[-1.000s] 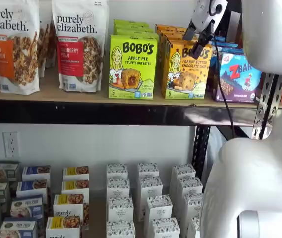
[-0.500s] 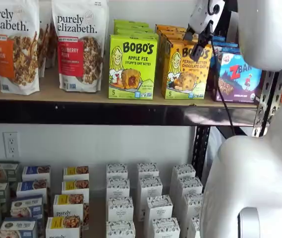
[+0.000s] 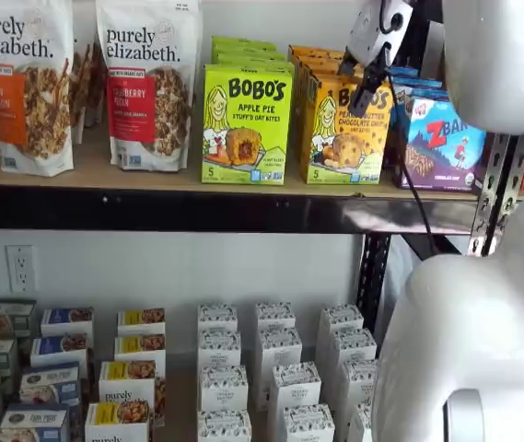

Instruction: Pick up the orange box on the top shelf, the fifth box from the left

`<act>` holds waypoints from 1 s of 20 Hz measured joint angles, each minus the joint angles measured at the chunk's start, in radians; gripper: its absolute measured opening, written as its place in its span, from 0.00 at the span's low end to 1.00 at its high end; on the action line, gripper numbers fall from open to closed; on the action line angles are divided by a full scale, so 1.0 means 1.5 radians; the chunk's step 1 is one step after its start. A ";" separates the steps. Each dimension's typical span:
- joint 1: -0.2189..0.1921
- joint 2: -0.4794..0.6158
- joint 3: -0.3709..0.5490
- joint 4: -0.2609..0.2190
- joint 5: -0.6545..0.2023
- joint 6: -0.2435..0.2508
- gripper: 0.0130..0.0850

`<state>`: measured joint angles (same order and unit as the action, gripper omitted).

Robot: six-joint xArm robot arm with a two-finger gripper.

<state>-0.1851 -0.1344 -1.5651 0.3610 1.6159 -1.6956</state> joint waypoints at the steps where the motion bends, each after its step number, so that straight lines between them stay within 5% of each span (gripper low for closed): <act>1: 0.002 0.000 0.001 -0.002 -0.001 0.001 1.00; 20: 0.019 -0.009 0.027 -0.013 -0.029 0.010 1.00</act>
<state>-0.1563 -0.1480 -1.5247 0.3414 1.5723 -1.6802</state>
